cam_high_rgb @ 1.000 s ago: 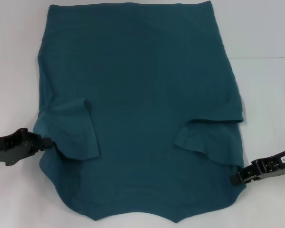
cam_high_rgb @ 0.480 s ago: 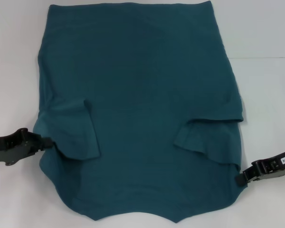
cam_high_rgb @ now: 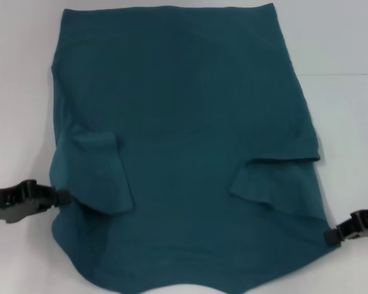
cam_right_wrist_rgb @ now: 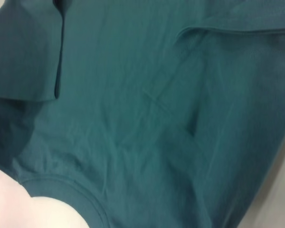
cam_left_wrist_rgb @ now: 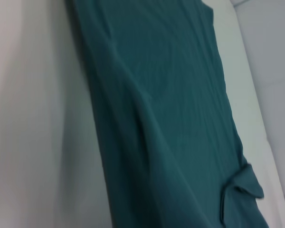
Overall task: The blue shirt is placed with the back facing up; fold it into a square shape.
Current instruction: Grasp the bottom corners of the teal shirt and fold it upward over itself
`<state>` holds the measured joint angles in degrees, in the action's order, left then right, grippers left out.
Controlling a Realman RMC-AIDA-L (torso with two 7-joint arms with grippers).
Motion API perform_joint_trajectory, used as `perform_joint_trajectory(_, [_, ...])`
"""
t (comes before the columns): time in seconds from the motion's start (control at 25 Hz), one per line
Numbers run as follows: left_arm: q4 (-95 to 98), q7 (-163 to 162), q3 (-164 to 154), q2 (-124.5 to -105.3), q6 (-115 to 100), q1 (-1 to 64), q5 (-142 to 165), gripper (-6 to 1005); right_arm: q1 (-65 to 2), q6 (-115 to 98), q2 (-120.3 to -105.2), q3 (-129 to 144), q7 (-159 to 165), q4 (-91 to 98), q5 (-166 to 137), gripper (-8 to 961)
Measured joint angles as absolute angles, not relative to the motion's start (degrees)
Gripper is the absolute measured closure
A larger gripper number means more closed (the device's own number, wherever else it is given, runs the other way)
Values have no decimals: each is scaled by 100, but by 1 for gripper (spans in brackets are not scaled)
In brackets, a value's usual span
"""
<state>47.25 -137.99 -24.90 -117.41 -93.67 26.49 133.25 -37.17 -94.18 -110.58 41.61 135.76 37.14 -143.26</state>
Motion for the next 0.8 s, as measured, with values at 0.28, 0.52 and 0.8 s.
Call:
perform_joint_trajectory(0.28, [4951, -13590, -2492, -11718, -9860, 2514, 13705, 965, -3516, -9887, -10978, 4206, 13482, 3716, -14351, 896])
perform_joint_trajectory(0.52, [5072, -13371, -2466, -11706, -10257, 2356, 13890, 965, -3383, -10284, -10976, 4184, 13350, 3720, -14509, 886])
perform_joint_trajectory(0.8, [5038, -13460, -2379, -11666, -10207, 2578, 13802, 965, -3466, -9976, -10972, 3713, 13318, 3719, -14417, 873])
